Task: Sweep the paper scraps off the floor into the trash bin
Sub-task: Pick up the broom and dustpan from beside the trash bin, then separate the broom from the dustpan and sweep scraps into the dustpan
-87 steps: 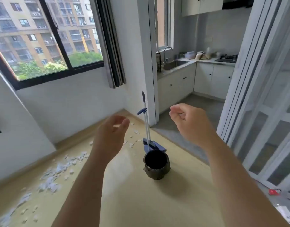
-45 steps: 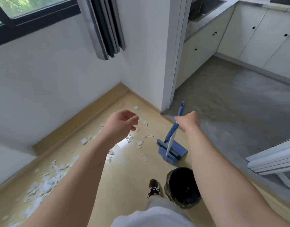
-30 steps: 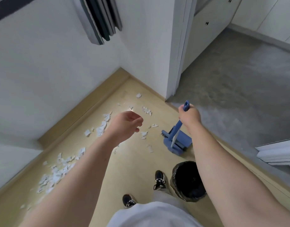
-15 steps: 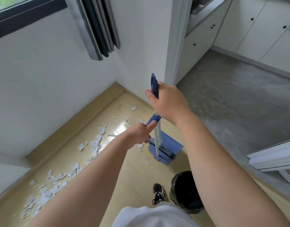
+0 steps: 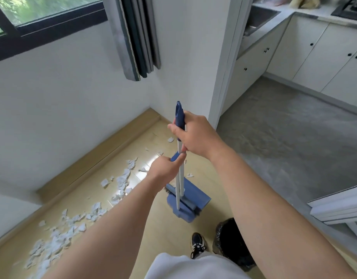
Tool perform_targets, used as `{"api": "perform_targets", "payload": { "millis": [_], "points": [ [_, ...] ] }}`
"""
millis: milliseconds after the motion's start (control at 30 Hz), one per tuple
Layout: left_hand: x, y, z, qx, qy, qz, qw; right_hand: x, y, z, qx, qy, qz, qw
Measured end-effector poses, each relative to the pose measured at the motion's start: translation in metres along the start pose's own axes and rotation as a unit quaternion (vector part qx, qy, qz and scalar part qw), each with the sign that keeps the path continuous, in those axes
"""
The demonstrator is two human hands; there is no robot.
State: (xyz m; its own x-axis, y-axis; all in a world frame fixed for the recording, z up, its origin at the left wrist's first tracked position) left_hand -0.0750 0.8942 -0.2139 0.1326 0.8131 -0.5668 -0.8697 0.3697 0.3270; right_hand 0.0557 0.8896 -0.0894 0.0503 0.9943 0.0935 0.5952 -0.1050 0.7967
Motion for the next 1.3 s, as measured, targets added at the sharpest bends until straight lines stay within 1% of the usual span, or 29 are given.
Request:
{"api": "perform_targets", "payload": {
  "millis": [133,333,400,467,533,667,733,800,867,900,933,967,1033,1100,1167,1233,1300],
  "points": [
    [-0.004,0.008,-0.009,-0.030,0.019,-0.022,0.999,-0.001,-0.010,-0.005,0.031,-0.006,-0.003,1.000],
    [-0.008,0.018,-0.014,0.055,0.005,0.032,0.998,0.002,-0.015,-0.011,0.058,-0.009,-0.021,0.998],
    [-0.010,0.021,-0.014,0.072,0.009,0.047,0.996,0.003,-0.015,-0.011,0.039,-0.004,-0.006,0.999],
    [-0.012,0.030,-0.021,0.081,0.024,0.064,0.994,0.004,-0.012,-0.007,0.022,-0.017,0.023,0.999],
    [-0.014,0.043,-0.037,0.063,0.051,0.067,0.994,0.006,-0.003,0.006,0.026,-0.050,0.043,0.997],
    [-0.021,0.058,-0.056,-0.061,0.102,0.036,0.992,0.010,0.010,0.036,0.076,-0.124,0.074,0.987],
    [-0.022,0.058,-0.052,-0.080,0.109,0.024,0.991,0.011,0.003,0.046,0.142,-0.170,0.047,0.974],
    [-0.021,0.058,-0.047,-0.069,0.108,0.025,0.991,0.010,-0.009,0.051,0.235,-0.217,-0.003,0.947],
    [-0.019,0.060,-0.045,-0.064,0.105,0.026,0.992,0.007,-0.023,0.054,0.356,-0.260,-0.039,0.897],
    [-0.019,0.061,-0.045,-0.065,0.104,0.027,0.992,0.005,-0.029,0.059,0.392,-0.292,-0.042,0.871],
    [-0.019,0.062,-0.045,-0.067,0.105,0.033,0.992,0.005,-0.036,0.067,0.396,-0.330,-0.050,0.855],
    [-0.018,0.064,-0.045,-0.068,0.109,0.041,0.991,0.005,-0.042,0.075,0.355,-0.367,-0.076,0.856],
    [-0.019,0.069,-0.046,-0.063,0.115,0.056,0.990,-0.001,-0.056,0.095,0.222,-0.402,-0.163,0.873],
    [-0.018,0.074,-0.049,-0.058,0.122,0.068,0.989,-0.011,-0.079,0.116,0.124,-0.421,-0.259,0.860],
    [-0.017,0.078,-0.053,-0.053,0.129,0.076,0.987,-0.023,-0.102,0.135,0.045,-0.444,-0.314,0.838],
    [-0.015,0.082,-0.057,-0.050,0.134,0.090,0.986,-0.035,-0.116,0.146,0.007,-0.468,-0.329,0.820],
    [-0.013,0.087,-0.061,-0.043,0.135,0.111,0.984,-0.038,-0.127,0.151,0.012,-0.487,-0.310,0.816]
  ]
}}
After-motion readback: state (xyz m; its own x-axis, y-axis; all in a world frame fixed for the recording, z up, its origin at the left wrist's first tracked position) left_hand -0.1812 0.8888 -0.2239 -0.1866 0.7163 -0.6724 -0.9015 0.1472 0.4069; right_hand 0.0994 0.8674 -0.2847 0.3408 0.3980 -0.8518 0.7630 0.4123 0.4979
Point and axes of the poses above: each hand's wrist, its own x-axis towards the middle knuckle, its own y-axis out of the back of the hand, z = x × y, the point moved 4 cm from there along x, towards the middle knuckle, and after that the axes turned 14 degrees about -x, right-handed, at the moved point
